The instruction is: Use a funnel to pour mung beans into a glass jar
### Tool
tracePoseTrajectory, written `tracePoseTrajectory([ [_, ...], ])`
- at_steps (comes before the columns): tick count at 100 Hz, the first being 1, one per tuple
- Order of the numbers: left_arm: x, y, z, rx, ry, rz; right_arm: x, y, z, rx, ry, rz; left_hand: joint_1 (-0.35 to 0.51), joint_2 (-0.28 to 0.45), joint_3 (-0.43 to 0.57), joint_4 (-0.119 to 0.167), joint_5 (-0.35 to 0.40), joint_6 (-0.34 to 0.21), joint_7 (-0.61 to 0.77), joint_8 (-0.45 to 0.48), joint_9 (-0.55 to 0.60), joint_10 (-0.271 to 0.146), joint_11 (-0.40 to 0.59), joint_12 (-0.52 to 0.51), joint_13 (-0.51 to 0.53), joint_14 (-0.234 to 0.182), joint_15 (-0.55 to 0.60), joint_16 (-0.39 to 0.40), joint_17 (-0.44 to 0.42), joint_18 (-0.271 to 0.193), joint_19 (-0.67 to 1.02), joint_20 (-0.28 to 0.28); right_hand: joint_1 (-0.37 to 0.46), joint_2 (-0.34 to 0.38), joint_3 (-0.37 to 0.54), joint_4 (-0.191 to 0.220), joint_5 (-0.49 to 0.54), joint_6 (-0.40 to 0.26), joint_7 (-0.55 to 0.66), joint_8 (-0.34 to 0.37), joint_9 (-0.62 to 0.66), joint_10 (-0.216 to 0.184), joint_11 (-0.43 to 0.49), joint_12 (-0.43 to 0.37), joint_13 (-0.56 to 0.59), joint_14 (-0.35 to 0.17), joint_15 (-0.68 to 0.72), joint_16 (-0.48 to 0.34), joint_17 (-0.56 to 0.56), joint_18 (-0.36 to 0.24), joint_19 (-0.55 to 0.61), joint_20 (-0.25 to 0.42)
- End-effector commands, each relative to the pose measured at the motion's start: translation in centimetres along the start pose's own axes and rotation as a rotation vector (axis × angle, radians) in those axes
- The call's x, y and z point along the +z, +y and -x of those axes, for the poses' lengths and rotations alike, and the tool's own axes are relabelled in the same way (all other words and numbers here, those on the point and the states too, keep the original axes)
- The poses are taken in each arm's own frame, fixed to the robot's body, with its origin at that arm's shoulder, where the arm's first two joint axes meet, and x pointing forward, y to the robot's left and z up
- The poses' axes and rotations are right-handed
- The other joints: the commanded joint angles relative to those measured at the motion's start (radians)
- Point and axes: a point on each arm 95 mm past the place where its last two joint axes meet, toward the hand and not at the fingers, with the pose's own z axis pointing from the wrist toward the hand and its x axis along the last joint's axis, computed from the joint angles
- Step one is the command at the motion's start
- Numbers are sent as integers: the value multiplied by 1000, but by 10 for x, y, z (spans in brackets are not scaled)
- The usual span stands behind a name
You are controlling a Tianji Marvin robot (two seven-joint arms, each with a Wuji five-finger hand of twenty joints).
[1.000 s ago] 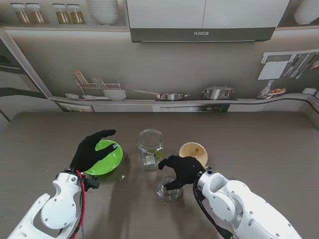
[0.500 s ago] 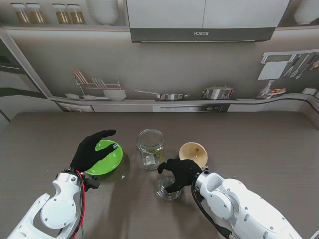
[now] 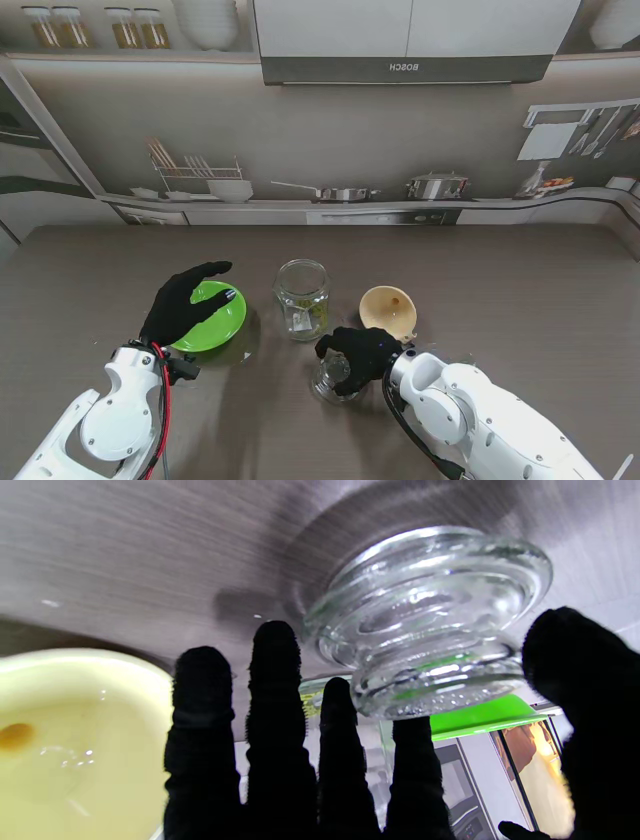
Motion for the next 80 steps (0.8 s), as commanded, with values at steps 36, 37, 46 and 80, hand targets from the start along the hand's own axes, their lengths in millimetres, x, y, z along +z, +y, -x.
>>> tracePoseTrajectory([
  [36, 0, 1, -3, -7, 0, 18, 3, -17, 3, 18, -5, 2, 23, 24, -19, 40, 4, -25, 2, 5, 12, -2, -3, 0, 20, -7, -7, -1, -10, -24, -20, 3, 127, -69, 28, -11, 5, -33, 214, 66, 44, -48, 170, 120, 141, -139, 296, 104, 129, -23, 177, 41],
  [37, 0, 1, -3, -7, 0, 18, 3, -17, 3, 19, -5, 4, 23, 24, -19, 40, 2, -25, 0, 5, 12, -1, -3, 0, 20, -7, -7, 0, -10, -24, -20, 3, 132, -66, 23, -12, 6, -33, 219, 65, 47, -50, 174, 123, 145, -142, 302, 105, 133, -25, 181, 41],
  [46, 0, 1, -3, -7, -1, 19, 4, -20, 3, 21, -6, 10, 23, 25, -20, 40, 2, -24, 1, 5, 12, 0, -3, 0, 21, -5, -6, 0, -9, -23, -20, 4, 186, -47, -18, -4, 28, -36, 257, 66, 79, -56, 197, 142, 183, -168, 341, 108, 163, -38, 208, 34],
  [80, 0, 1, -3, -9, -3, 18, 9, -33, 5, 22, 8, 35, 23, 28, -24, 40, 2, -24, 0, 5, 12, -2, -3, -1, 21, -6, -6, 0, -7, -20, -17, 6, 155, -40, 556, -156, 114, -11, 413, 78, 146, -70, 260, 197, 260, -203, 394, 88, 237, -60, 270, 13],
])
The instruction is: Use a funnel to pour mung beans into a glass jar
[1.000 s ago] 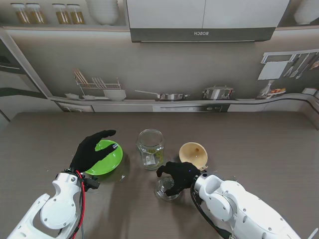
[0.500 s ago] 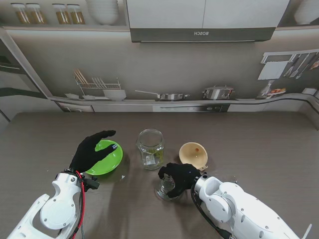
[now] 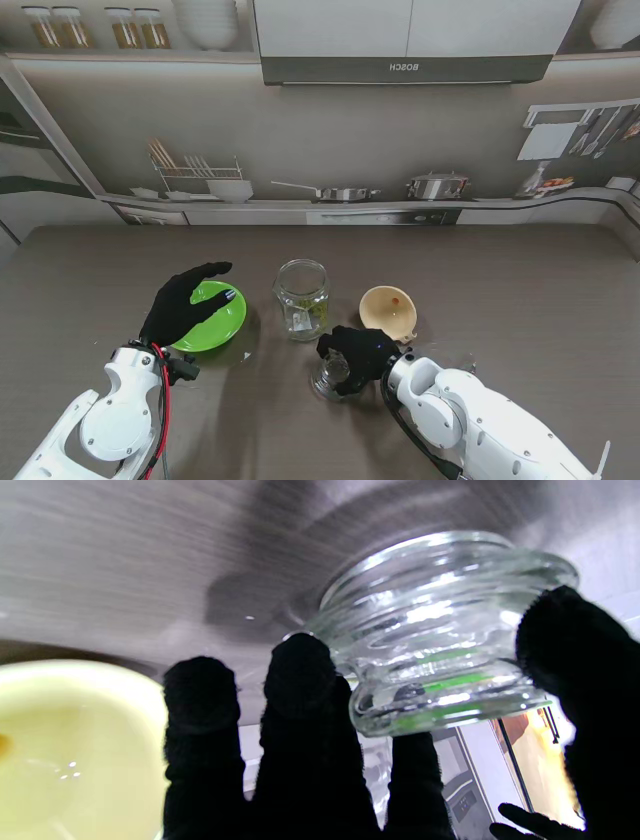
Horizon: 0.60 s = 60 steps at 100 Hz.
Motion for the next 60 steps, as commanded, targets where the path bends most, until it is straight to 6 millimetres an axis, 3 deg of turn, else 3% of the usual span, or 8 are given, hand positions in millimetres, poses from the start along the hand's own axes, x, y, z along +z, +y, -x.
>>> tracePoseTrajectory([
  [1, 0, 1, -3, -6, 3, 14, -2, -19, 0, 6, -4, -51, 23, 28, -22, 31, 3, -24, 1, 5, 12, -4, -3, -1, 21, -6, -6, 0, -7, -20, -17, 6, 164, 115, 329, 40, 69, -17, 160, 35, 109, -98, 138, 75, 41, -30, -4, -22, 26, -27, 60, -12],
  [5, 0, 1, -3, -6, 2, 13, -2, -21, 1, 6, -1, -48, 23, 28, -22, 31, 5, -22, 1, 5, 11, -2, -3, -1, 19, -4, -7, 0, -8, -20, -17, 7, 182, 114, 341, 5, 64, 0, 207, -48, 118, -95, 140, 90, 47, -32, 4, -30, 33, -26, 66, -19],
  [10, 0, 0, -3, -6, 2, 13, -2, -23, 1, 9, 2, -45, 22, 29, -23, 31, 5, -23, 1, 5, 12, -4, -3, -1, 21, -6, -7, 0, -7, -20, -17, 8, 206, 101, 346, -33, 68, 15, 245, -86, 131, -98, 149, 97, 59, -35, 12, -29, 42, -25, 72, -21],
  [23, 0, 0, -3, -7, 0, 14, -3, -29, 1, 4, 16, -48, 22, 30, -24, 32, 0, -24, -1, 5, 10, -2, -4, -1, 19, -4, -7, 0, -9, -21, -17, 8, 210, 84, 333, -69, 81, 12, 278, -116, 177, -107, 168, 108, 95, -46, 27, -17, 67, -27, 79, -24],
  [36, 0, 0, -3, -7, -1, 16, -3, -35, 2, 8, 26, -55, 23, 31, -25, 32, 12, -22, 4, 6, 11, -1, -3, -1, 21, -6, -7, 0, -9, -21, -17, 9, 264, 71, 305, -136, 101, 2, 325, -163, 245, -120, 182, 125, 129, -45, 21, -8, 87, -16, 75, -36],
  [46, 0, 0, -3, -7, -3, 17, -3, -39, 4, 14, 32, -62, 23, 31, -26, 32, 7, -23, 2, 6, 11, -1, -3, -1, 20, -7, -7, 0, -8, -20, -17, 9, 240, 139, 230, -149, 128, 5, 374, -203, 306, -137, 191, 136, 159, -37, 22, -3, 105, -10, 75, -43],
  [60, 0, 0, -3, -8, -4, 17, -4, -46, 6, 20, 42, -75, 23, 32, -27, 32, 6, -22, 1, 6, 10, 1, -4, -1, 19, -6, -8, 0, -10, -20, -18, 9, 250, 175, 185, -164, 142, 43, 409, -222, 387, -153, 200, 148, 202, -42, 25, 0, 127, -2, 70, -51],
])
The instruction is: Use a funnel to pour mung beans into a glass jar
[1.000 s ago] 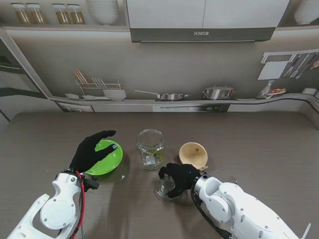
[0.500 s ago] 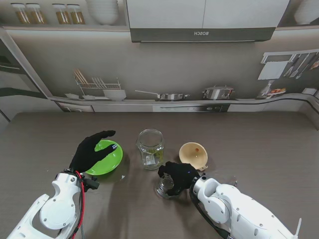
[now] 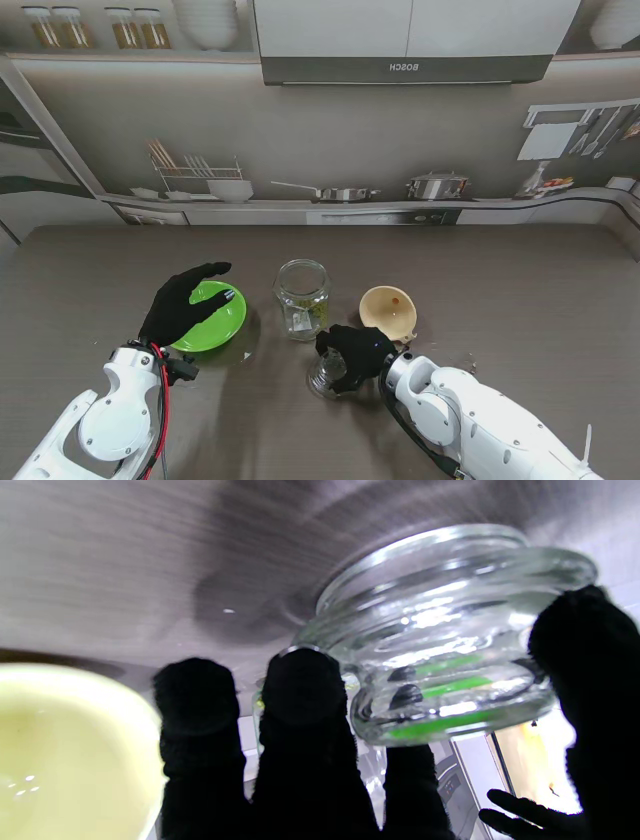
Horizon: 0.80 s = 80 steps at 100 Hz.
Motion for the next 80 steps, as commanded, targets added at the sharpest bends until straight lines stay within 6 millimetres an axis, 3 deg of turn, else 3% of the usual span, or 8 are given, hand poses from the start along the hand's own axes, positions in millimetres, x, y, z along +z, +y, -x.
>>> tracePoseTrajectory([
  [1, 0, 1, -3, -6, 2, 16, -15, -39, 1, 5, -8, -118, 23, 32, -26, 32, 6, -22, 2, 5, 10, -1, -4, -1, 19, -6, -8, -1, -10, -20, -18, 9, 260, 175, 178, 52, 120, -12, 225, -2, 289, -227, 230, 110, 48, -22, -19, 12, 28, 0, 43, -15],
  [18, 0, 1, -3, -6, 1, 17, -16, -45, 3, 14, 0, -135, 24, 33, -28, 32, 11, -20, 4, 6, 11, -2, -4, -1, 19, -6, -8, 0, -11, -19, -18, 10, 294, 203, 161, 27, 78, 73, 303, -34, 334, -222, 251, 139, 102, -49, 8, 26, 67, -17, 57, -21],
  [38, 0, 1, -2, -6, -1, 18, -16, -42, 4, 31, -4, -130, 24, 36, -30, 33, 10, -19, 3, 6, 10, -2, -4, -1, 18, -6, -9, -1, -12, -20, -19, 10, 333, 240, 146, 2, 19, 178, 316, 32, 309, -193, 310, 176, 126, -92, 100, 72, 111, -39, 77, -31],
  [80, 0, 1, -2, -7, -8, 16, -13, -3, -1, 67, -40, -24, 26, 40, -33, 34, 15, -14, 4, 7, 10, -1, -4, -2, 18, -6, -9, 0, -14, -21, -20, 11, 333, 225, 164, -2, 28, 191, 315, 48, 314, -187, 325, 168, 126, -100, 135, 85, 139, -50, 81, -37],
])
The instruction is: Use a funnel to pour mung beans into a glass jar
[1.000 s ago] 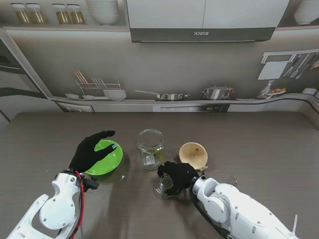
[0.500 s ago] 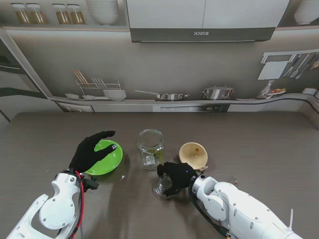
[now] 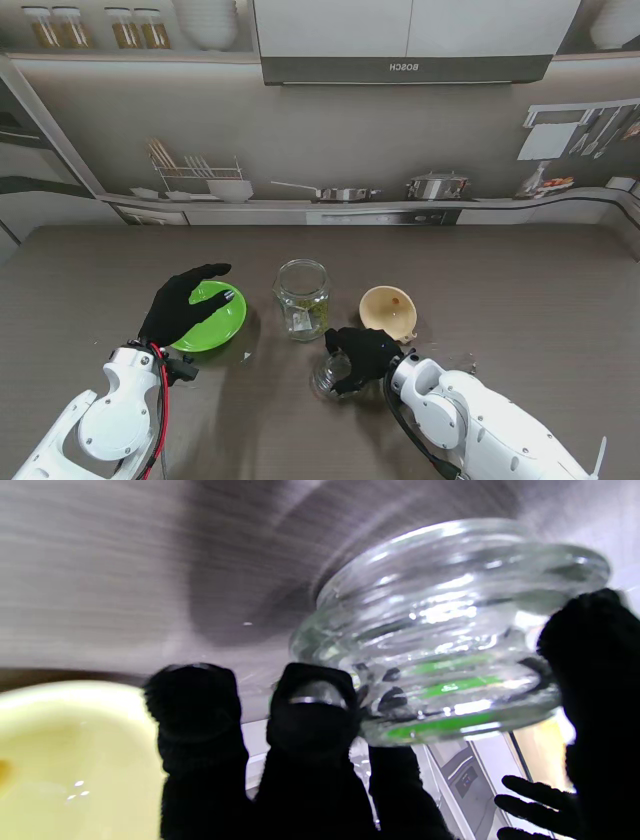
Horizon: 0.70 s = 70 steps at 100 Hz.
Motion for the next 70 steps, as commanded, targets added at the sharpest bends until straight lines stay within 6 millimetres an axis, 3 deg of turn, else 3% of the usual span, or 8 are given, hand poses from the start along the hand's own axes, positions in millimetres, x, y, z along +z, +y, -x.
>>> tracePoseTrajectory([
  [1, 0, 1, -3, -6, 1, 13, -3, -3, -4, 7, -4, -23, 26, 40, -23, 33, 6, -14, 4, 6, 10, -5, -4, -2, 18, -6, -9, 0, -14, -21, -20, 11, 333, 176, 227, 71, 31, -15, 174, 59, 219, -270, 369, 64, 52, -23, 30, 20, 27, -26, 51, -12],
  [52, 0, 0, -3, -4, -3, 12, 2, 51, -14, -4, -24, 51, 27, 41, -26, 34, 12, -13, 6, 7, 11, -3, -4, -2, 19, -6, -9, 0, -14, -19, -20, 12, 338, 174, 230, 70, 39, -21, 174, 49, 221, -264, 369, 61, 53, -40, 46, 28, 43, -40, 49, -18],
  [70, 0, -1, -3, -3, -3, 10, 8, 84, -18, -27, -50, 101, 28, 41, -26, 34, 13, -12, 6, 8, 10, -3, -5, -2, 18, -6, -10, 0, -13, -21, -20, 12, 337, 176, 228, 70, 39, -24, 174, 49, 221, -265, 368, 61, 53, -41, 47, 29, 44, -40, 48, -18],
])
